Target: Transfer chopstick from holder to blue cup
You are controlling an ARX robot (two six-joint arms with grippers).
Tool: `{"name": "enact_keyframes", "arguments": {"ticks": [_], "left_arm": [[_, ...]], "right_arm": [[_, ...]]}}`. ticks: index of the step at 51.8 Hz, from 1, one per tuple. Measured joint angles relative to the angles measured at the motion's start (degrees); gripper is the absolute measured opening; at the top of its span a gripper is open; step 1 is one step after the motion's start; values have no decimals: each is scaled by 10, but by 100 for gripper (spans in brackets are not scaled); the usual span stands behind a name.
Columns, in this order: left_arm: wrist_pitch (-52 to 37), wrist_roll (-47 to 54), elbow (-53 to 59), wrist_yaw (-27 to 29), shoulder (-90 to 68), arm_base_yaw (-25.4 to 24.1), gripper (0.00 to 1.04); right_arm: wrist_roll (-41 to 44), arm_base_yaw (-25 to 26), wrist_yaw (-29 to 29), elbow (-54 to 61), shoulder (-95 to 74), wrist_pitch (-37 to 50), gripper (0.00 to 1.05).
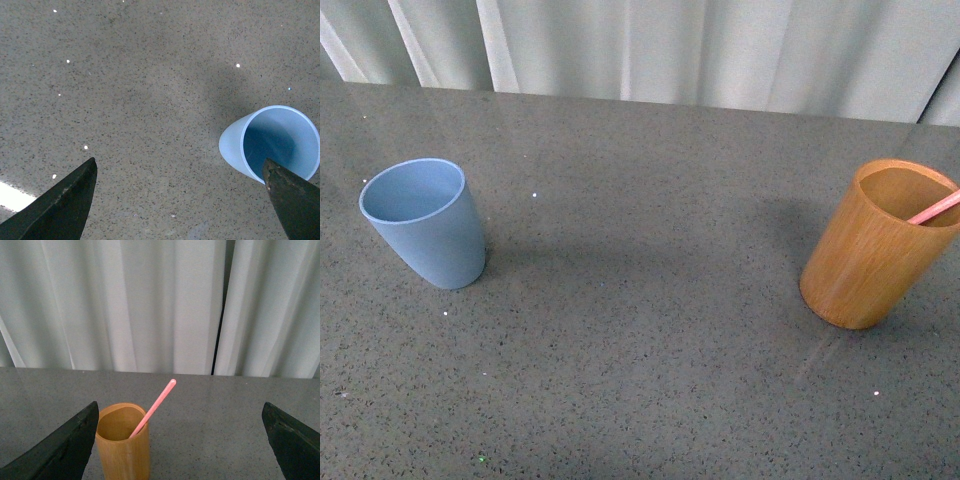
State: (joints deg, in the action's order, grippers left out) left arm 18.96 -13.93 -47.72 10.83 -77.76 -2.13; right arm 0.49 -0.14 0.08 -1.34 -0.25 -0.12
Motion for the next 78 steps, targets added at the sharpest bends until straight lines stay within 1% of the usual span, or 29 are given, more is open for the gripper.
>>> {"name": "enact_keyframes", "arguments": {"ticks": [3, 9, 21, 48, 57, 65, 68, 69, 72, 74, 78], "left_arm": [[-20, 0, 1, 15, -22, 17, 98], [-42, -6, 2, 21, -61, 47, 98], [-57, -27, 2, 25, -116, 76, 98], [-79, -46, -30, 36, -185, 105, 98], [-85, -48, -35, 42, -215, 109, 98], [-92, -46, -57, 60, -258, 101, 98], [-92, -43, -64, 61, -267, 100, 88], [-91, -43, -67, 59, -271, 100, 83], [-83, -43, -73, 55, -275, 100, 72], [-74, -44, -78, 47, -278, 100, 63], [-60, -47, -83, 33, -280, 102, 50]], "right_arm": [[0, 0, 0, 0, 0, 0, 95], [0, 0, 0, 0, 0, 0, 95], [0, 0, 0, 0, 0, 0, 95], [0, 0, 0, 0, 0, 0, 95], [0, 0, 0, 0, 0, 0, 95], [0, 0, 0, 0, 0, 0, 95], [0, 0, 0, 0, 0, 0, 95], [0, 0, 0, 0, 0, 0, 95], [0, 0, 0, 0, 0, 0, 95], [0, 0, 0, 0, 0, 0, 95], [0, 0, 0, 0, 0, 0, 95]]}}
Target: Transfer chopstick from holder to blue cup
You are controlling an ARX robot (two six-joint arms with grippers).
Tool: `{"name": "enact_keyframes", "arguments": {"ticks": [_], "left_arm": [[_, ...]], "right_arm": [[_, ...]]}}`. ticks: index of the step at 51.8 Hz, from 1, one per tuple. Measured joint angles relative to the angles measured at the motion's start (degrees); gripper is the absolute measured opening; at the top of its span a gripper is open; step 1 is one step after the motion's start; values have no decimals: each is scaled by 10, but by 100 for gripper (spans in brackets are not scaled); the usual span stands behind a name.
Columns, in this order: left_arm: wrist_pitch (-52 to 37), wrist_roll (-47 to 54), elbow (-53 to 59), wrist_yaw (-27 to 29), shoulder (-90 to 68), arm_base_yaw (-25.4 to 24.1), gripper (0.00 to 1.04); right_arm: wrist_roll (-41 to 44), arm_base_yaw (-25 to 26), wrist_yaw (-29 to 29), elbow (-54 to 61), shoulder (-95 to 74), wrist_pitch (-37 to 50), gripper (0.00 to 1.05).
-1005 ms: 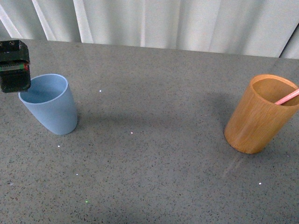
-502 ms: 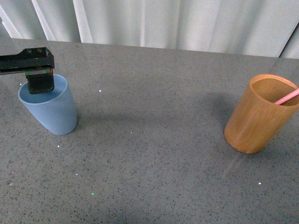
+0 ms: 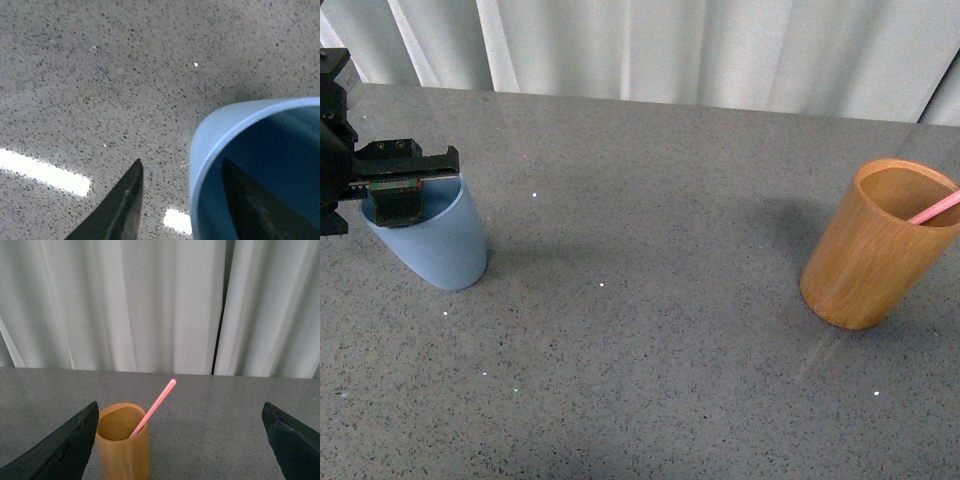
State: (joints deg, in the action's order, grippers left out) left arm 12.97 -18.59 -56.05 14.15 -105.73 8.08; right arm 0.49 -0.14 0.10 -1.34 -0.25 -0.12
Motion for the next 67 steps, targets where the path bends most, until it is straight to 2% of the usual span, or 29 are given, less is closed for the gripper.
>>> {"name": "enact_keyframes", "arguments": {"ticks": [7, 18, 31, 36, 40, 46, 57, 67], "left_arm": [[16, -4, -4, -12, -1, 5, 29], [33, -3, -5, -19, 11, 7, 3], [87, 50, -37, -23, 111, 8, 3], [113, 64, -57, -26, 152, 23, 3], [133, 63, -66, -37, 171, 56, 3], [137, 39, -67, -48, 156, 129, 3], [110, -10, -71, -35, 76, 252, 3], [97, -21, -78, -14, 24, 283, 3]], "right_arm": [[0, 0, 0, 0, 0, 0, 95], [0, 0, 0, 0, 0, 0, 95], [0, 0, 0, 0, 0, 0, 95], [0, 0, 0, 0, 0, 0, 95], [0, 0, 0, 0, 0, 0, 95], [0, 0, 0, 0, 0, 0, 95], [0, 0, 0, 0, 0, 0, 95], [0, 0, 0, 0, 0, 0, 95]]}}
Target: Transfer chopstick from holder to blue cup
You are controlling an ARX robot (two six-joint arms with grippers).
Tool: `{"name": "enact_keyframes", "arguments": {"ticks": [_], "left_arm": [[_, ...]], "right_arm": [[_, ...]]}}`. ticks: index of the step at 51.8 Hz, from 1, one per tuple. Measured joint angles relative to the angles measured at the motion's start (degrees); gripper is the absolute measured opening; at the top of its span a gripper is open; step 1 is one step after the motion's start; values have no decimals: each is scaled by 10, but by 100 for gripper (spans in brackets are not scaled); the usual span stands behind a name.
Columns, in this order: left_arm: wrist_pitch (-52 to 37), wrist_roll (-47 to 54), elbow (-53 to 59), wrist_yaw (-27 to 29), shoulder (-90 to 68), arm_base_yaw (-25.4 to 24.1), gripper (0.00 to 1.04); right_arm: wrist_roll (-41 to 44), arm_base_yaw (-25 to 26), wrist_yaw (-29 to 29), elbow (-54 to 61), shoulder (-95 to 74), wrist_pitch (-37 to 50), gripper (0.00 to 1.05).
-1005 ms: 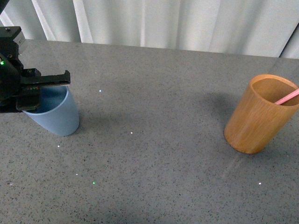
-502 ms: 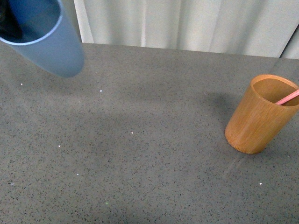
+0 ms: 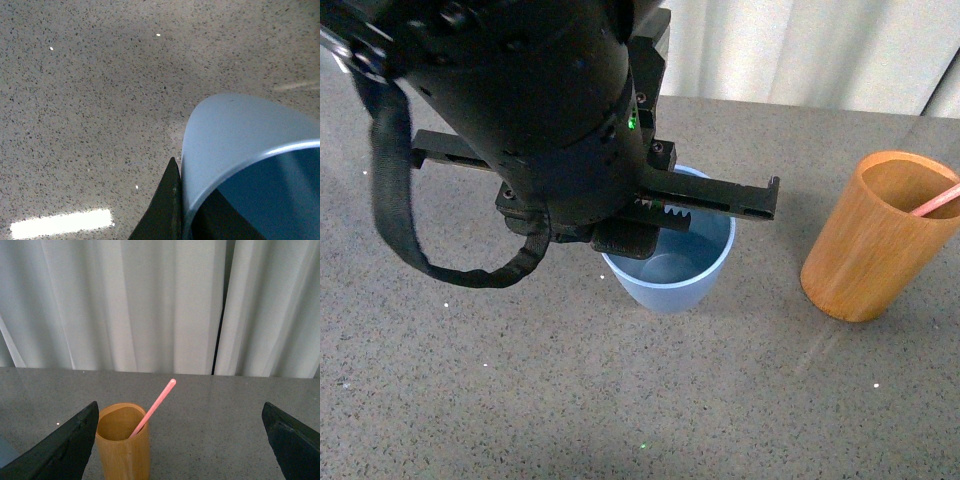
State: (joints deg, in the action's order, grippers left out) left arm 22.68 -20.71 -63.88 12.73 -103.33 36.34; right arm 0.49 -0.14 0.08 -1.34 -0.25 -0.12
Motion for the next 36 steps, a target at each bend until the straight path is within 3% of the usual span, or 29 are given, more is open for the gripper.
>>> {"name": "enact_keyframes", "arguments": {"ticks": [12, 31, 36], "left_arm": [[-9, 3, -23, 30, -65, -8, 3], [-17, 10, -39, 31, -94, -10, 4], [-18, 11, -40, 21, -98, -10, 23]], "right_arm": [[0, 0, 0, 0, 0, 0, 95], [0, 0, 0, 0, 0, 0, 95], [0, 0, 0, 0, 0, 0, 95]]}}
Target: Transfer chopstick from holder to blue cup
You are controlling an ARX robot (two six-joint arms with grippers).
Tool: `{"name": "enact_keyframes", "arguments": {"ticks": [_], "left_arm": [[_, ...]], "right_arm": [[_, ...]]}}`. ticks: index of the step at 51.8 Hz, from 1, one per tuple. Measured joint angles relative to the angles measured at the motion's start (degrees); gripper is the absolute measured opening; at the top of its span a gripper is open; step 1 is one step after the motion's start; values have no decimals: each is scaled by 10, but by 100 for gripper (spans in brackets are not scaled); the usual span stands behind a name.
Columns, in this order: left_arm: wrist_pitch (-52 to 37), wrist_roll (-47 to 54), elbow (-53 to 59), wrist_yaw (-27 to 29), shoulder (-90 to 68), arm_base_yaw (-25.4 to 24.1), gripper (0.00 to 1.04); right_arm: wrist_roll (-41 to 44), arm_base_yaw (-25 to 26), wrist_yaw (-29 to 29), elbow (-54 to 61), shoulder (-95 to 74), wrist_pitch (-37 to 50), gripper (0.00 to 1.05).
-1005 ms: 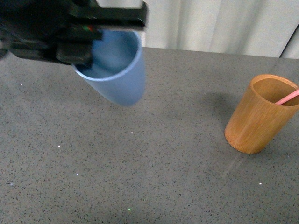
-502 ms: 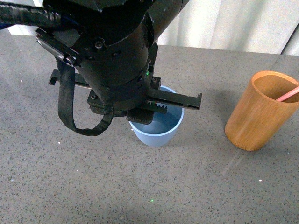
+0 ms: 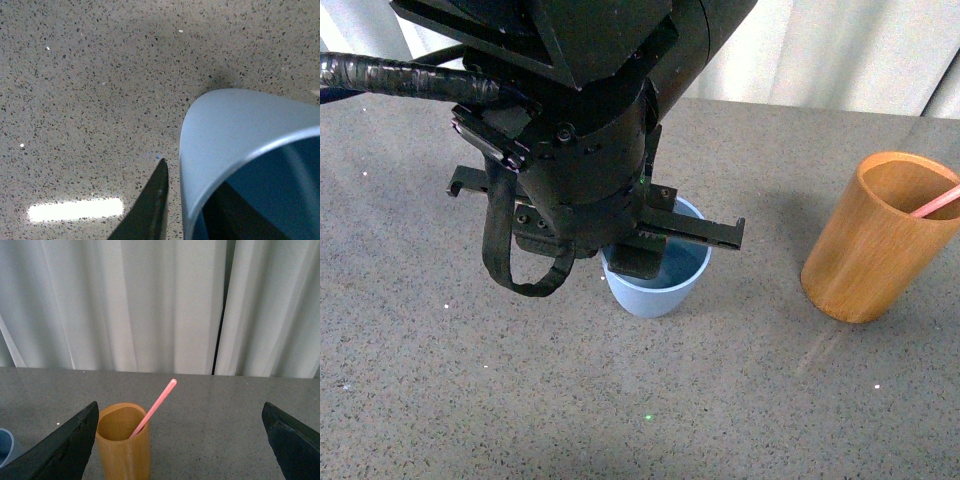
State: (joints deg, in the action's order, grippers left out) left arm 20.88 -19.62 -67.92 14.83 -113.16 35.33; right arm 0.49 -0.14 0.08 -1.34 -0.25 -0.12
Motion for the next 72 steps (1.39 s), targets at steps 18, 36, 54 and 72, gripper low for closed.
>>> {"name": "enact_keyframes", "arguments": {"ticks": [18, 36, 54, 72], "left_arm": [[-1, 8, -3, 6, 42, -32, 81], [-204, 29, 170, 83, 269, -96, 98], [-358, 75, 332, 140, 424, -107, 97], [-652, 187, 555, -18, 559, -218, 24]], "right_arm": [[0, 0, 0, 0, 0, 0, 95], [0, 0, 0, 0, 0, 0, 95], [0, 0, 0, 0, 0, 0, 95], [0, 0, 0, 0, 0, 0, 95]]}}
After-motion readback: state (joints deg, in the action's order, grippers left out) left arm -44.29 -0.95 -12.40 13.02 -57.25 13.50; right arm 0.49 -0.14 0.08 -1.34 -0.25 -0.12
